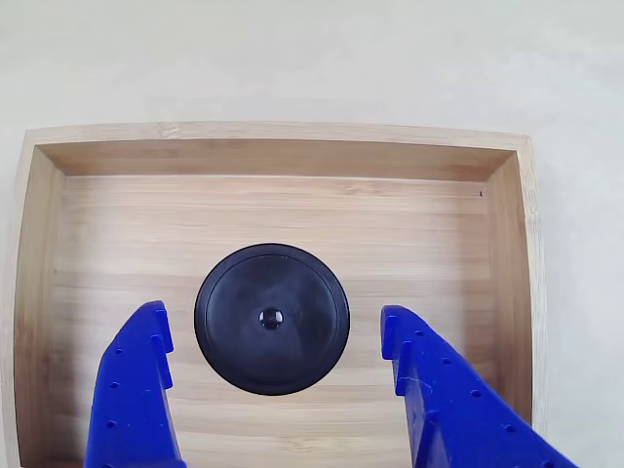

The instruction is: Place the black cylinder in the wooden box then return to rest.

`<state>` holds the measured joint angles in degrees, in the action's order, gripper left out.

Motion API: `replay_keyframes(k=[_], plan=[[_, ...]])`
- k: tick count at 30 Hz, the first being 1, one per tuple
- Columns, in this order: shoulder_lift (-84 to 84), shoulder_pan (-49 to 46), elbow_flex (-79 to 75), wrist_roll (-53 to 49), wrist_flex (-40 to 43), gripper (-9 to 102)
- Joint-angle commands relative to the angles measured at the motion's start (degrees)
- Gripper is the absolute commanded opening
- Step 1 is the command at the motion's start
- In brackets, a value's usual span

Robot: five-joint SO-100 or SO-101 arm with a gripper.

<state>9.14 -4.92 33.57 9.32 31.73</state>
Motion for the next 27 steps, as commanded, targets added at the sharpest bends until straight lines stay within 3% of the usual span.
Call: replay_keyframes(k=[1,12,27], plan=[[9.0,1.1,0.3,0.2,-1.0,32],[27.2,4.0,8.4,-4.4,5.1,32],[61.8,5.7,25.3,-8.8,24.8,14]])
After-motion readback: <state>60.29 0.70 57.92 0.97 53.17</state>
